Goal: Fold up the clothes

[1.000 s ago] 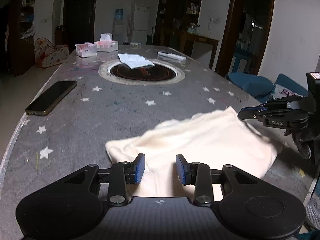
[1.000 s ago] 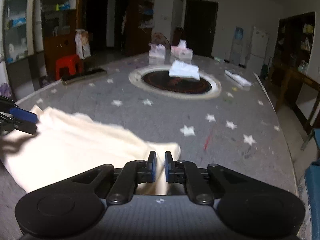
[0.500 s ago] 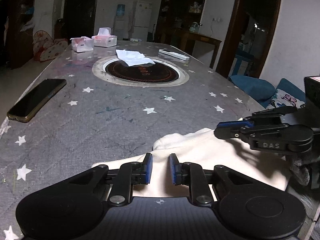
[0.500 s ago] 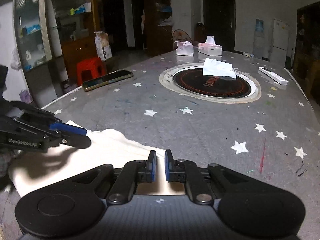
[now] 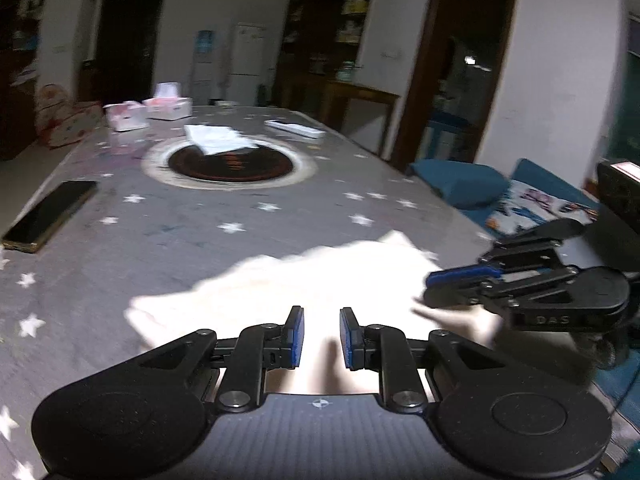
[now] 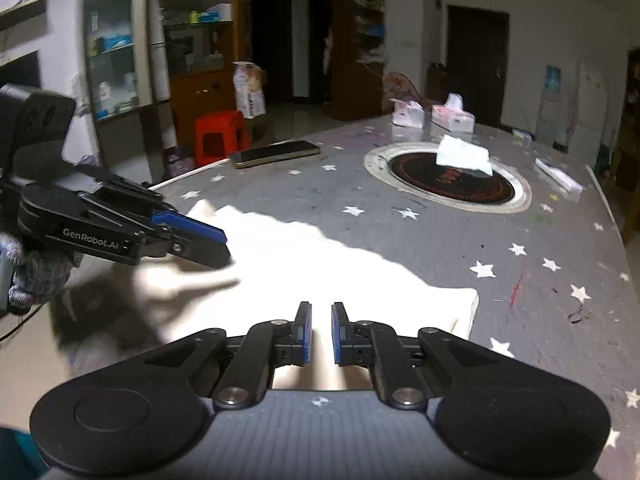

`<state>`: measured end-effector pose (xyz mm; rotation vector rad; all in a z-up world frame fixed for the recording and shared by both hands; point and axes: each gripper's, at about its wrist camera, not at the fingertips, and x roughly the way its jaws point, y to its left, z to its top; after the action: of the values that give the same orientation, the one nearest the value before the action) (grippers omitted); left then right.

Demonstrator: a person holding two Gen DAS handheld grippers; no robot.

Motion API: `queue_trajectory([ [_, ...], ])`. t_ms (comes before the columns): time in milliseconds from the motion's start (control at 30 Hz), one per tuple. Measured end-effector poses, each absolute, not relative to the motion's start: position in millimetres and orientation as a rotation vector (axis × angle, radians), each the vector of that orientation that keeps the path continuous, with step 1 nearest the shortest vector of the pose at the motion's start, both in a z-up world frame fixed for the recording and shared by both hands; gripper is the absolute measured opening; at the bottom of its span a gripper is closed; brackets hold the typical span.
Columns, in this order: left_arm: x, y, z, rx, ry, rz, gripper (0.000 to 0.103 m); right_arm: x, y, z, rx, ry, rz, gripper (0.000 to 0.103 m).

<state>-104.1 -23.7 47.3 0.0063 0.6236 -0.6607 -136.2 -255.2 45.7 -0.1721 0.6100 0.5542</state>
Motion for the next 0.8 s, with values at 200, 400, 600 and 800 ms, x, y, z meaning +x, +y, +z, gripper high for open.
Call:
queue_trajectory([
  [200, -127.1, -43.1, 32.3, 0.018, 0.646, -0.725, 0.021, -166.6, -255.8, 29.3, -0.206, 0.634, 0.568, 0.009],
  [400, -128.2, -41.4, 27.7, 0.012, 0.652, -0.713, 0.021, -167.5, -260.4, 28.6, -0.182, 0.624, 0.558, 0.010],
  [600, -116.4, -17.9, 29.8, -0.038, 0.638, -0.599, 0.021, -149.7, -271.4, 29.7, -0.148, 0.629, 0.502, 0.010],
  [800, -98.6, 15.0, 28.0, -0.121, 0.655, -0.500, 0.021, -143.4, -277.5, 21.8, -0.121, 0.672, 0.492, 0.010],
])
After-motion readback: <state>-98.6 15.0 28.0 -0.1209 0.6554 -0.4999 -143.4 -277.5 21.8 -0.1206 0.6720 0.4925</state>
